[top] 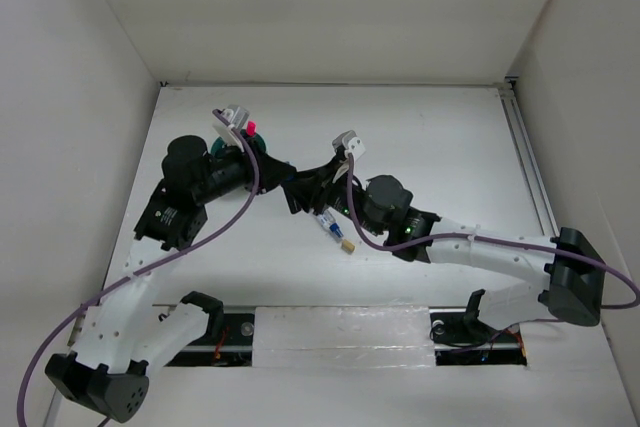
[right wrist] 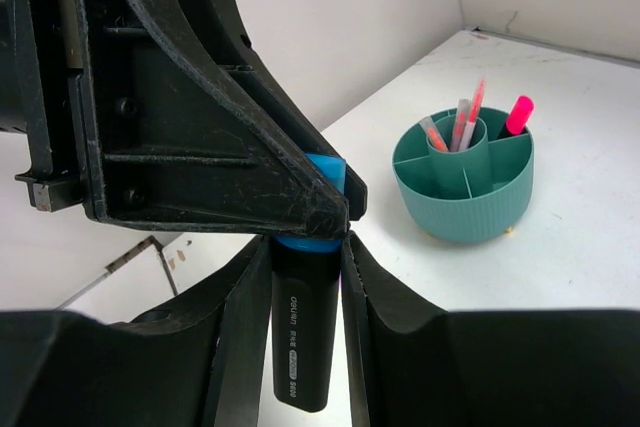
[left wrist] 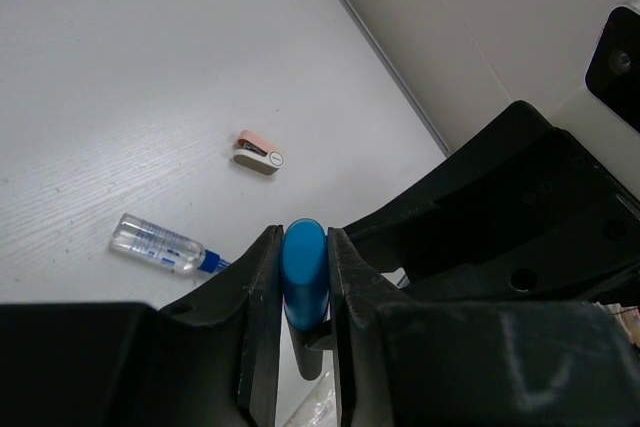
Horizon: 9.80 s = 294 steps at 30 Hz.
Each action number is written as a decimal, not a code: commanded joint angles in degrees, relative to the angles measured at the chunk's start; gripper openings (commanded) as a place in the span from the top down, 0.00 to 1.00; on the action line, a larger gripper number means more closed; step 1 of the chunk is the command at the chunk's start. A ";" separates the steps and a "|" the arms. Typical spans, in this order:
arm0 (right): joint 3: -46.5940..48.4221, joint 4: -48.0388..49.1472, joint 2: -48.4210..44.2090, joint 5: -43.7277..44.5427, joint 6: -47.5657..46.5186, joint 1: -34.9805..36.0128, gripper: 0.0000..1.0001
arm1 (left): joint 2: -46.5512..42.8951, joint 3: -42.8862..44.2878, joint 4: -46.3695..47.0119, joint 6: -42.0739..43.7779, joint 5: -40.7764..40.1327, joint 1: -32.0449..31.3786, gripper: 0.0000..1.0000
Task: Sort the stationery into containers
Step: Place the stationery in the storage box, then pick up the stationery from the center of the board, then place the stationery in the storage box.
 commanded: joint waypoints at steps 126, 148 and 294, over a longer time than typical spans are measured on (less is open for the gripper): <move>-16.16 -11.91 -28.84 13.97 2.12 3.16 0.00 | 51.64 39.41 -0.51 -0.32 -89.34 -2.38 0.00; 0.80 -43.01 -3.63 8.36 13.21 -12.49 0.00 | 20.53 31.34 4.33 6.29 -77.73 -17.32 0.00; 22.34 -65.35 1.76 -74.34 -39.71 -19.78 1.00 | -1.73 1.37 -11.41 18.23 -12.51 -30.16 0.36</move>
